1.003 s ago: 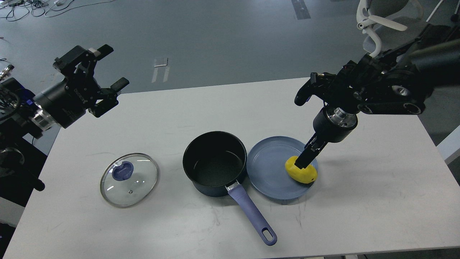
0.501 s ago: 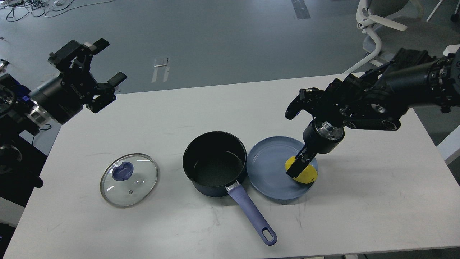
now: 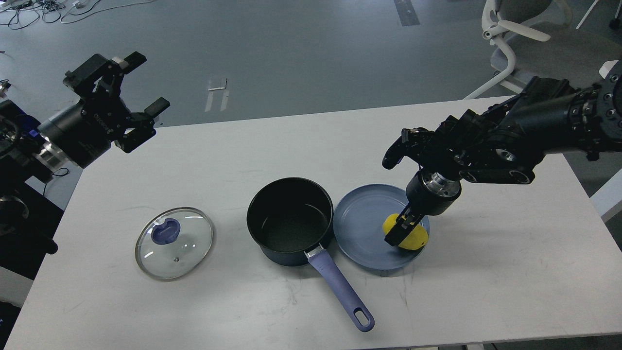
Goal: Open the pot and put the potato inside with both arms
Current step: 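Lift the potato and carry it over the open saucepan with the right gripper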
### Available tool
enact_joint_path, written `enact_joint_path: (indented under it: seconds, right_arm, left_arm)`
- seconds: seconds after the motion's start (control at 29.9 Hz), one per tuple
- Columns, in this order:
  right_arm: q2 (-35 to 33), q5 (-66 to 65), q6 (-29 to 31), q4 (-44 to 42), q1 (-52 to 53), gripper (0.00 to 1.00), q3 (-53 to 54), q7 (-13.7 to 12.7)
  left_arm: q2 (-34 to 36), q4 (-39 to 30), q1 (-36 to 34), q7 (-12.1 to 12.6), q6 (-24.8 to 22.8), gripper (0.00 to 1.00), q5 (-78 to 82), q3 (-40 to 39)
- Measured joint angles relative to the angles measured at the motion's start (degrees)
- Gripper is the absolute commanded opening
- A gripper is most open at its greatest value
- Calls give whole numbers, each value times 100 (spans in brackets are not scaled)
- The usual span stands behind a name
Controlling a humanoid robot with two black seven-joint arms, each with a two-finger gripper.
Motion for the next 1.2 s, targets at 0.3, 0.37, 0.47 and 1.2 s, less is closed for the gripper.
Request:
enact_joint_path:
  seconds: [0.3, 0.37, 0.47, 1.2]
  right_arm:
    - [-4, 12, -2, 2, 79, 34, 18, 0]
    - [-31, 33, -2, 4, 242, 34, 83, 0]
    - [-98, 142, -2, -13, 500, 35, 256, 0]
    - [527, 2517, -417, -577, 713, 36, 856, 0]
  left_arm:
    - [-9, 0, 0, 0, 0, 98, 0, 0]
    - [-6, 0, -2, 0, 0, 97, 0, 0]
    - [-3, 0, -3, 0, 0, 98, 0, 0]
    - [-92, -20, 27, 0, 0, 98, 0, 0]
